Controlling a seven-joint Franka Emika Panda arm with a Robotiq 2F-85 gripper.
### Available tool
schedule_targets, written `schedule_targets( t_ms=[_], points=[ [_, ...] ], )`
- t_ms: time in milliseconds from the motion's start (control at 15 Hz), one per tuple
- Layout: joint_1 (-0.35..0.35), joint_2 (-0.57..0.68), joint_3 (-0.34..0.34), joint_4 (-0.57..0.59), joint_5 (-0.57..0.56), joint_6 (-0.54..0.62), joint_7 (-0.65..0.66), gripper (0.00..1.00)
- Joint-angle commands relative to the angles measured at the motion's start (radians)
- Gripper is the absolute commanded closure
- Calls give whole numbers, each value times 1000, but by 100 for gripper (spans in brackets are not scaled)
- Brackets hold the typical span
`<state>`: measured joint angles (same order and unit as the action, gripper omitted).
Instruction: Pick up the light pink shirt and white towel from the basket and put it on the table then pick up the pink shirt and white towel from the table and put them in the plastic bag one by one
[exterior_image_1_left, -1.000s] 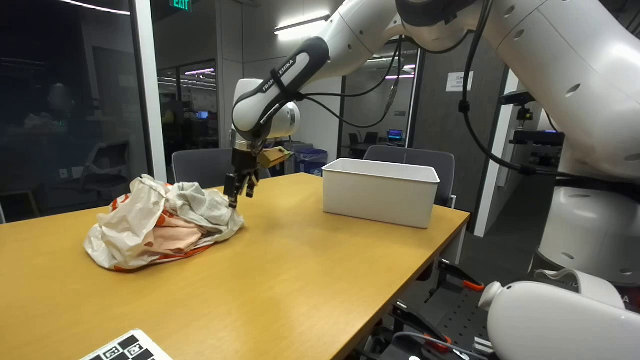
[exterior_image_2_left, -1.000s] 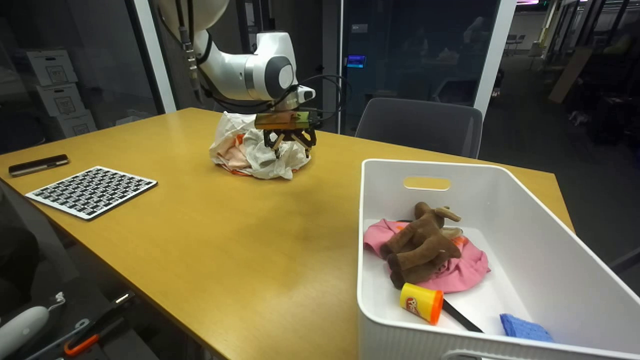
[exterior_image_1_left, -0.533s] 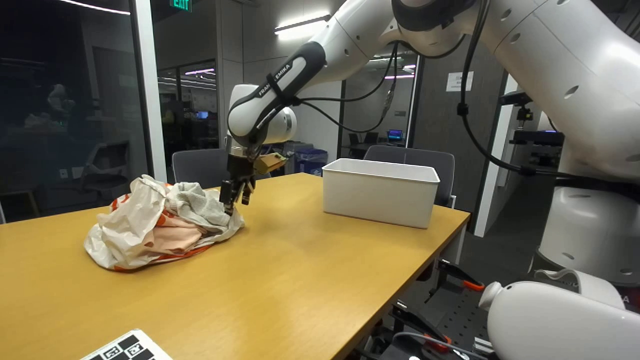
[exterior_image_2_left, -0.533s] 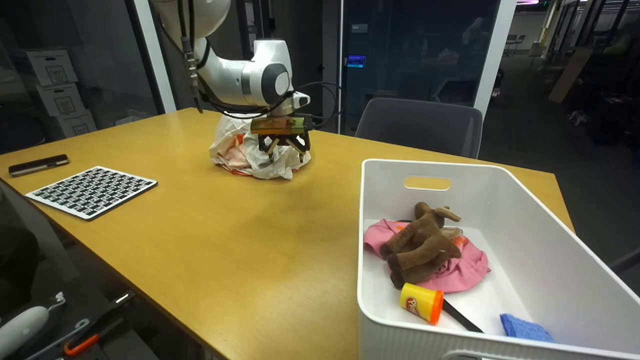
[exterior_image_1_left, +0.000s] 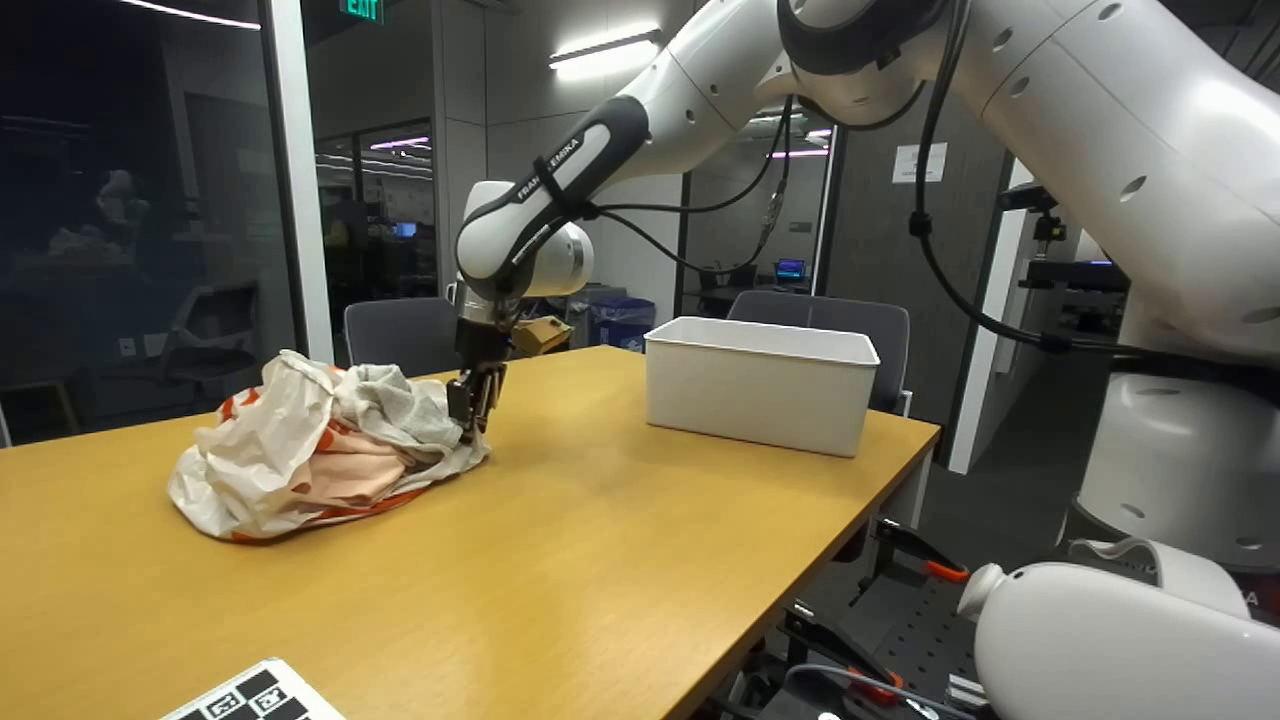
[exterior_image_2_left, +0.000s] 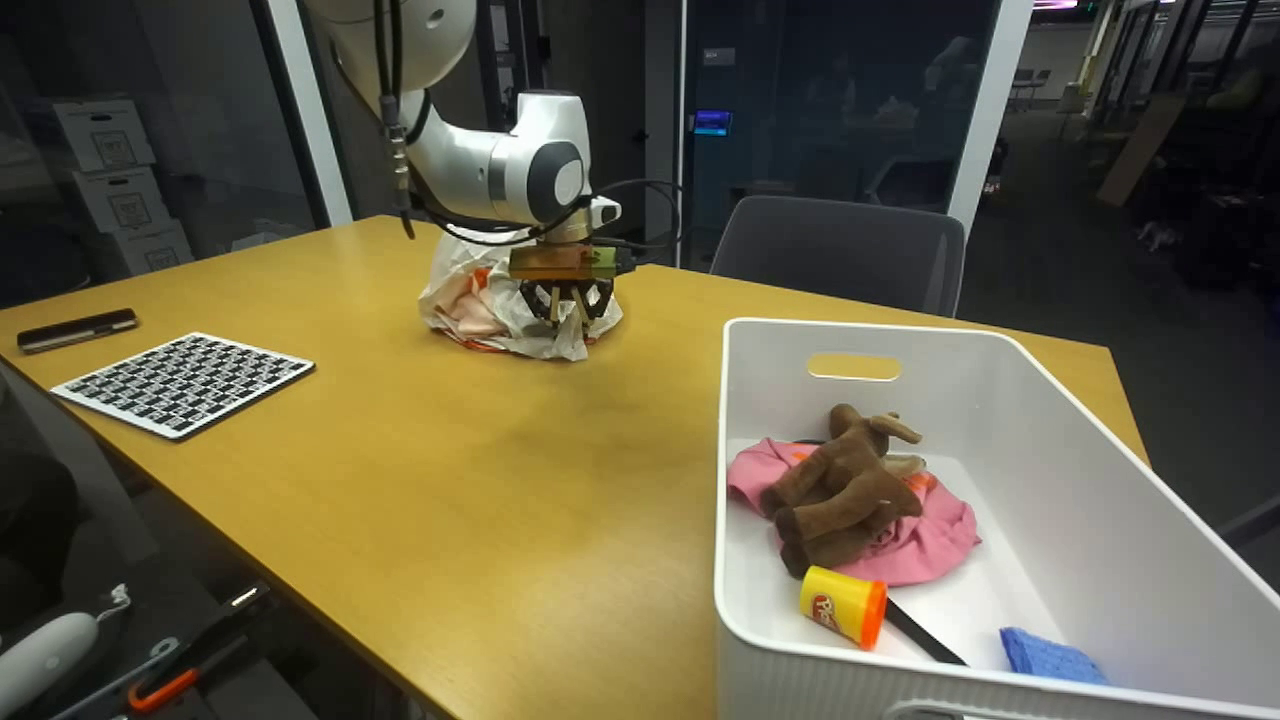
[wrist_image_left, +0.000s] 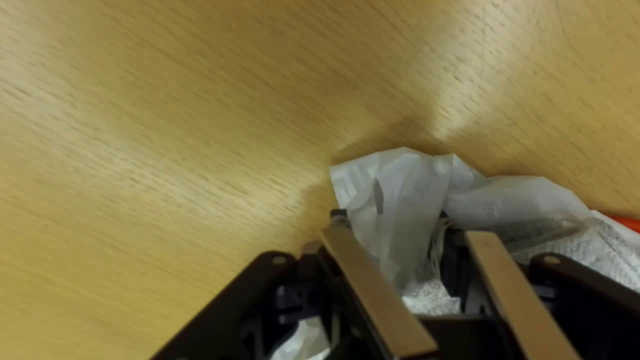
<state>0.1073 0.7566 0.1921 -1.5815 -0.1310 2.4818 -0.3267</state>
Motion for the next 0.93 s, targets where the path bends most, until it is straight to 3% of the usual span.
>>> schedule_targets(
  t_ms=[0,200,600,867],
  points=[
    [-34,14,34,28,43,-2,-63,87],
    [-40,8,34,29,60,-20,-61,97],
    [-56,-59,13,-7,66,-72,-34,94],
    [-18,-148,-54,-53,15,-105,52,97]
  ],
)
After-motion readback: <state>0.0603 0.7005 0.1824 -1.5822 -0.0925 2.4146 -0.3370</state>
